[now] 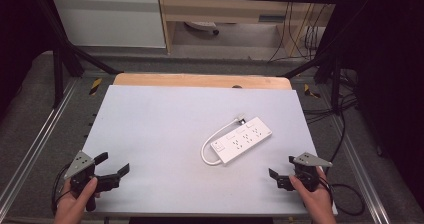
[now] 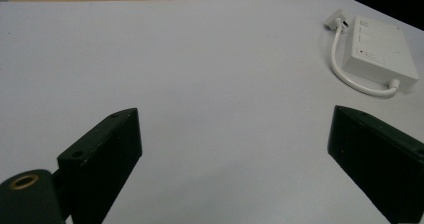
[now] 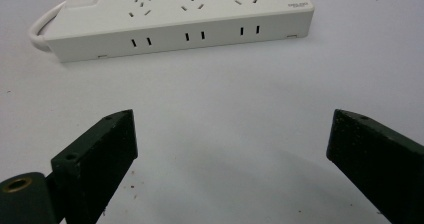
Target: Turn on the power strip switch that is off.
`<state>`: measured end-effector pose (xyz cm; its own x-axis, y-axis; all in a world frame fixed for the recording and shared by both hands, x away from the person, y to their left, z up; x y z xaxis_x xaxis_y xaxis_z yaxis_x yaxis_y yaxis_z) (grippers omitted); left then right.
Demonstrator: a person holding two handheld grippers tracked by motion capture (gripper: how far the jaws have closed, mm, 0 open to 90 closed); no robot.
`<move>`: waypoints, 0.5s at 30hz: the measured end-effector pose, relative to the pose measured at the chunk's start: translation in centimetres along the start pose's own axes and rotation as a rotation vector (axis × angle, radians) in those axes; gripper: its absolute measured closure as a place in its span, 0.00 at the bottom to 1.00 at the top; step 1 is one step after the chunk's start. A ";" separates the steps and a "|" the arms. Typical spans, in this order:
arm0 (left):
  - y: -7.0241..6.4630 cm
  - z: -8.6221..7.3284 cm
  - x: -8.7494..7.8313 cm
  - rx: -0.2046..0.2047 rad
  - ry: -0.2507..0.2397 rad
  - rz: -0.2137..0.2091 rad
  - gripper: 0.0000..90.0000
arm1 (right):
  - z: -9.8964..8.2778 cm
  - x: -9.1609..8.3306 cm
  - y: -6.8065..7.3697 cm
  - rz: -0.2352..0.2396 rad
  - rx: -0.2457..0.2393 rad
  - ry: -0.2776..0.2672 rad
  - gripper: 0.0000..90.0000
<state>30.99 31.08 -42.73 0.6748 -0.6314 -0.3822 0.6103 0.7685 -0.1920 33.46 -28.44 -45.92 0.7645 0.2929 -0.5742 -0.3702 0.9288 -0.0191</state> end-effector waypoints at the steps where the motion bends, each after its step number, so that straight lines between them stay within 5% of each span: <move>1: 0.0 0.0 0.0 0.001 0.001 -0.001 0.08 | 0.0 0.0 0.0 -0.003 -0.003 -0.002 0.07; 15: -0.7 0.1 0.5 0.038 0.032 -0.024 0.07 | 0.0 -0.5 -0.3 -0.006 -0.005 -0.034 0.06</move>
<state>30.96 30.24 -42.74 0.6463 -0.6455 -0.4071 0.6419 0.7483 -0.1674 33.15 -28.86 -45.62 0.7839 0.2950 -0.5463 -0.3681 0.9294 -0.0263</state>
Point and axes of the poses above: each handheld gripper's, and its own axes: x roughly forward along the jaws, z roughly out of its top, y roughly to its left, the point moved 1 cm from there along x, roughly forward along the jaws, and after that the axes turned 10 degrees about -z, right-handed, at the moved point
